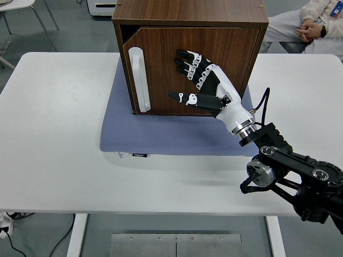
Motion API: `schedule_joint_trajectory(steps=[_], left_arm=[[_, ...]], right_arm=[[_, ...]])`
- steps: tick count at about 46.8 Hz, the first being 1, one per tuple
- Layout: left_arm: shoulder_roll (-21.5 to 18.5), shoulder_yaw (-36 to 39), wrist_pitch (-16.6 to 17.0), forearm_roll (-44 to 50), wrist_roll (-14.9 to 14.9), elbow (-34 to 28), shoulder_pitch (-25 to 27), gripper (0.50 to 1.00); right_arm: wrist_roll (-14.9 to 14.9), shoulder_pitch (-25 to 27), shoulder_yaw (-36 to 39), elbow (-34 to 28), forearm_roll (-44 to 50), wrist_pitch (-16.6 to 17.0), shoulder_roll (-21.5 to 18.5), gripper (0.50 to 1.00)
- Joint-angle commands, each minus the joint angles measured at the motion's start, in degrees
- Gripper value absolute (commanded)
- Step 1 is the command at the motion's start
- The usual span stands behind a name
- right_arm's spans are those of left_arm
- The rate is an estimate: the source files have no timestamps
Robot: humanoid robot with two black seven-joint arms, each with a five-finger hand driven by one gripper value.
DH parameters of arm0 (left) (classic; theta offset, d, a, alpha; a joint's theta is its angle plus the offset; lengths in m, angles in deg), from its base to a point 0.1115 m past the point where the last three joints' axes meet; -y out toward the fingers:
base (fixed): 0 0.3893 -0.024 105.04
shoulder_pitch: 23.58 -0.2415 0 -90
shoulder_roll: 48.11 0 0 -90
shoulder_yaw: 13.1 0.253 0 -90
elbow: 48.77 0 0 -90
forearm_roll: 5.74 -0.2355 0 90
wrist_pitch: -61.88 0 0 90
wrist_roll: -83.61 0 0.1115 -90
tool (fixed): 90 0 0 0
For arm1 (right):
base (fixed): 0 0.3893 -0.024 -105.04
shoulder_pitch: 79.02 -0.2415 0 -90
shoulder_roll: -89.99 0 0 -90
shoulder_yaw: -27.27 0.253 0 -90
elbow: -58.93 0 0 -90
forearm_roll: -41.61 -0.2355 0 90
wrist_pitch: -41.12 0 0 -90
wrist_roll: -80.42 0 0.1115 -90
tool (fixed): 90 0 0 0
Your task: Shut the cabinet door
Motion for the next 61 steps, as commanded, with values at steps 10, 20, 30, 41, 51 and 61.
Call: schedule_joint_trajectory(steps=[10,20,30,41,51,61], left_arm=[[0.0,0.0,0.0,0.0,0.0,0.0,0.0,1.000],[0.0,0.0,0.0,0.0,0.0,0.0,0.0,1.000],[0.0,0.0,0.0,0.0,0.0,0.1,0.0,1.000],[0.0,0.0,0.0,0.0,0.0,0.1,0.1,1.000],[0.0,0.0,0.0,0.0,0.0,0.0,0.0,1.000],[0.0,0.0,0.0,0.0,0.0,0.0,0.0,1.000]], right_arm=[[1.2,-1.0,0.9,-2.8,-3.9,0.0,0.2,1.000],[1.6,-0.6,1.2,-3.1,-4.1,0.0,0.4,1.000],[0.3,1.0,0.3,-2.2,-0.2,0.8,0.2,1.000],[-1.0,3.9,0.5,-0.2,4.0,2.1,2.2,1.000],[-1.7,4.8,0.5,2.9,4.1,2.2,5.2,1.000],[-1.7,7.1,0.5,5.6,5.0,2.3,8.3,1.000]])
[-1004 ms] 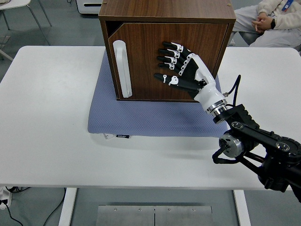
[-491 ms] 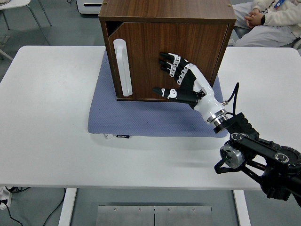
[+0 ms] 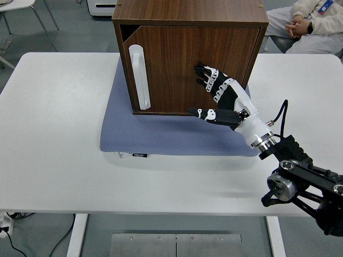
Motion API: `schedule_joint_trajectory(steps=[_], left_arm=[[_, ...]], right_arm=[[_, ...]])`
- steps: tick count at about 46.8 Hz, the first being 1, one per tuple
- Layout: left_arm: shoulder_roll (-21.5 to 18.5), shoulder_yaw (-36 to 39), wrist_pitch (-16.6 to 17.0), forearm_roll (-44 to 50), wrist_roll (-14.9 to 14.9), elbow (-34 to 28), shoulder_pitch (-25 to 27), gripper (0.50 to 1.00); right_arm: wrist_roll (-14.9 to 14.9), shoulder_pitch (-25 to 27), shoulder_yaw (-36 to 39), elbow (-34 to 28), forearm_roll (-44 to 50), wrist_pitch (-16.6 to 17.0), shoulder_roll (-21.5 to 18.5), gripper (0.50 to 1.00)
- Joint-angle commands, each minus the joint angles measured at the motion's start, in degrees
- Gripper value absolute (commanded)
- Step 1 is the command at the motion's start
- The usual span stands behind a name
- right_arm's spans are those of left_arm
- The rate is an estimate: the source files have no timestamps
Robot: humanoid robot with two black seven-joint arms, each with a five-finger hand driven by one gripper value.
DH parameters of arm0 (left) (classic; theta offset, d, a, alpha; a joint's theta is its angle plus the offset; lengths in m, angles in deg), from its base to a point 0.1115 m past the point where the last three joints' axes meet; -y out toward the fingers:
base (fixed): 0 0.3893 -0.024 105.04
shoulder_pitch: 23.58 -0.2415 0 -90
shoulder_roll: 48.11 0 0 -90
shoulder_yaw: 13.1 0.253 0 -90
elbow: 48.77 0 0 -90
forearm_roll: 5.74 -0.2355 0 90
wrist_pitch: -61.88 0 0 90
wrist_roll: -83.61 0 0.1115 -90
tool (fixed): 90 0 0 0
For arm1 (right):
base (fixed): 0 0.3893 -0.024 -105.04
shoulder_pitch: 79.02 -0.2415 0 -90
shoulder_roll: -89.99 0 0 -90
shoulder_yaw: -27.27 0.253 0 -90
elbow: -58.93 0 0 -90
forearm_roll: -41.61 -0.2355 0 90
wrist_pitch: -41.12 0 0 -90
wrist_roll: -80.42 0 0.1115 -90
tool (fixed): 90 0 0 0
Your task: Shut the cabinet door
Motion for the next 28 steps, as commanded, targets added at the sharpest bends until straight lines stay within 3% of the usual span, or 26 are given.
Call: schedule_joint_trajectory(steps=[1,28], left_arm=[[0.0,0.0,0.0,0.0,0.0,0.0,0.0,1.000],[0.0,0.0,0.0,0.0,0.0,0.0,0.0,1.000]], right_arm=[[0.0,0.6,0.0,0.9,0.6,0.0,0.8,1.000],[0.0,10.2,3.8,2.5,2.3,4.5,10.7,1.000]])
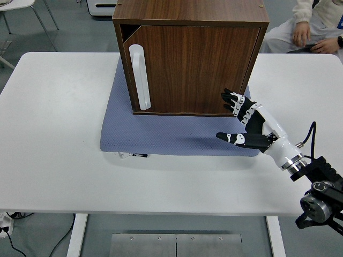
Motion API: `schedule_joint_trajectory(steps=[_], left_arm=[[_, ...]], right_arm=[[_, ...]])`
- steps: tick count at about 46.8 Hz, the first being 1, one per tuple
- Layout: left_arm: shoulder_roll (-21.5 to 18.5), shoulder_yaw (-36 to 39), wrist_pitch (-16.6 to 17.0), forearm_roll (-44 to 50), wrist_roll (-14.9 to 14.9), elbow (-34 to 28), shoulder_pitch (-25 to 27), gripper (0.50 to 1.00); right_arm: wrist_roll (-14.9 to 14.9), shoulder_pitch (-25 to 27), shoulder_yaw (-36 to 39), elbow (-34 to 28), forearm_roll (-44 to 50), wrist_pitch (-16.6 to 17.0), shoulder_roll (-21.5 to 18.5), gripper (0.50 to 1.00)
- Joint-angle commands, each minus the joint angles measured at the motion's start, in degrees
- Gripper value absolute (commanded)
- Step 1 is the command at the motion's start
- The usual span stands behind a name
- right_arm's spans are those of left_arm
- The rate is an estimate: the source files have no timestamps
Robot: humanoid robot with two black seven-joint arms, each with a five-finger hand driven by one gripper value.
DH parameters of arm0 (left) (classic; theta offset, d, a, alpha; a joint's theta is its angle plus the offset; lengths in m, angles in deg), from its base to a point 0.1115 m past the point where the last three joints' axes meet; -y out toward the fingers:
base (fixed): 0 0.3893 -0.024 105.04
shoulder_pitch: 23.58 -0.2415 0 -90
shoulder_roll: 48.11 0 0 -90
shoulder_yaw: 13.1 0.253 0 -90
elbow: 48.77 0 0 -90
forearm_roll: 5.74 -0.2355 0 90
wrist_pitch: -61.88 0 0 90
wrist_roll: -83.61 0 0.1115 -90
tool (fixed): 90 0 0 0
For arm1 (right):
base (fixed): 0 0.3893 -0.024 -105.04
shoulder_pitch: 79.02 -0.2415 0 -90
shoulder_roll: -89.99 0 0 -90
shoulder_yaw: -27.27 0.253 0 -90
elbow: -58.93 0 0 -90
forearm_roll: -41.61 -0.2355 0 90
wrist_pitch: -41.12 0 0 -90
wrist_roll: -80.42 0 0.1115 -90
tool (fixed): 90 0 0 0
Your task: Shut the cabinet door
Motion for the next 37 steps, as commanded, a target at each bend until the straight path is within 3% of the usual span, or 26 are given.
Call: schedule_joint_trajectory(steps=[1,15,37], left_arm=[[0.0,0.0,0.0,0.0,0.0,0.0,0.0,1.000],[0.0,0.0,0.0,0.0,0.0,0.1,0.0,1.000],[0.0,0.0,0.0,0.0,0.0,0.0,0.0,1.000]], right_arm=[[0.0,1.2,1.4,-0.2,0.0,0.8,1.3,1.000],[0.0,2.4,4.5,-0.7,-0.6,1.8,4.9,1.000],[0.0,2.6,7.8,-7.1,-9.8,1.7,4.4,1.000]])
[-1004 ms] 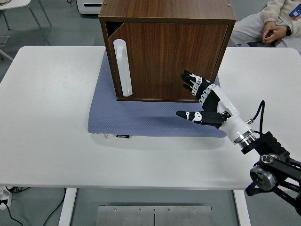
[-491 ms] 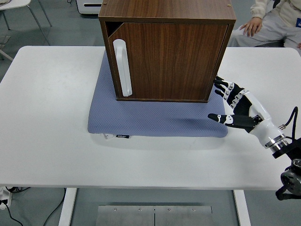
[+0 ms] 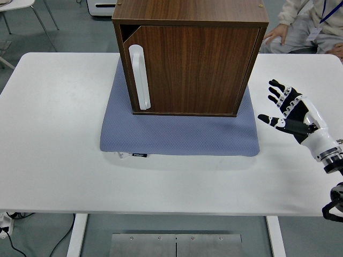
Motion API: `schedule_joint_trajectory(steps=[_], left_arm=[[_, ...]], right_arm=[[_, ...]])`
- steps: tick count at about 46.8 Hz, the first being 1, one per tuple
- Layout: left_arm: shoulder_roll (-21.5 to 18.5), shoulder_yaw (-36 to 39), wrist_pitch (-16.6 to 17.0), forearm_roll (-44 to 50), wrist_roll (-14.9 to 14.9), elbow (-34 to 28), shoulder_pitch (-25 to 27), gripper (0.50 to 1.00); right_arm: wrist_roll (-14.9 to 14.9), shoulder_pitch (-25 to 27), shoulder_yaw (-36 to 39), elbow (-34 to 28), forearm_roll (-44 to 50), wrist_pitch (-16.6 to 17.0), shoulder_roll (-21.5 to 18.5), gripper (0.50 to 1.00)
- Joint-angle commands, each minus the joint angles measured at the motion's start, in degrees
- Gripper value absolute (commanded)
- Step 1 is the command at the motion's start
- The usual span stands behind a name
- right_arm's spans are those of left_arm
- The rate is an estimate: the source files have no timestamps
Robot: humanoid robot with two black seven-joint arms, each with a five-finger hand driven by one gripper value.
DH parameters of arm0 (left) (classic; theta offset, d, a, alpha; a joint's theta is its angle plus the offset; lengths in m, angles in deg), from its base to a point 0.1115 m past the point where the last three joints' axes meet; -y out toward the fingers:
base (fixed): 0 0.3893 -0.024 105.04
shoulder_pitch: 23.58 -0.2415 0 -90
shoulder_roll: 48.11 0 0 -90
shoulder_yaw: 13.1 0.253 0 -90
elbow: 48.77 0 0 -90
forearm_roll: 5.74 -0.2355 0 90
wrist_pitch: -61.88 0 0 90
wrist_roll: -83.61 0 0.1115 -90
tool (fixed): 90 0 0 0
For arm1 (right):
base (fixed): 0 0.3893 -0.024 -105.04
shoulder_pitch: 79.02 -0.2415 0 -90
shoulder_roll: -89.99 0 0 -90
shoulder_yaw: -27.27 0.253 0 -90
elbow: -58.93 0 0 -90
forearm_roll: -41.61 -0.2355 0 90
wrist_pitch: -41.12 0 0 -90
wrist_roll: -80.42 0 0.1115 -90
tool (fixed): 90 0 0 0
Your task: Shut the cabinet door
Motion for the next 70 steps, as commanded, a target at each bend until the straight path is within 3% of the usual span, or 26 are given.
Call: schedule_joint_trajectory(steps=[1,31,70], left_arm=[[0.0,0.0,0.0,0.0,0.0,0.1,0.0,1.000],[0.0,0.0,0.0,0.0,0.0,0.0,0.0,1.000],[0.0,0.0,0.0,0.0,0.0,0.0,0.0,1.000]], right_arm=[[0.0,-0.1,0.5,-1.2,-1.0,0.0,-0.1,1.000],[0.7,0.6,2.9,-4.5,-4.0,0.0,-0.3,1.000],[0.4,4.7,5.4,-4.6,-4.0,1.3,1.5,1.000]])
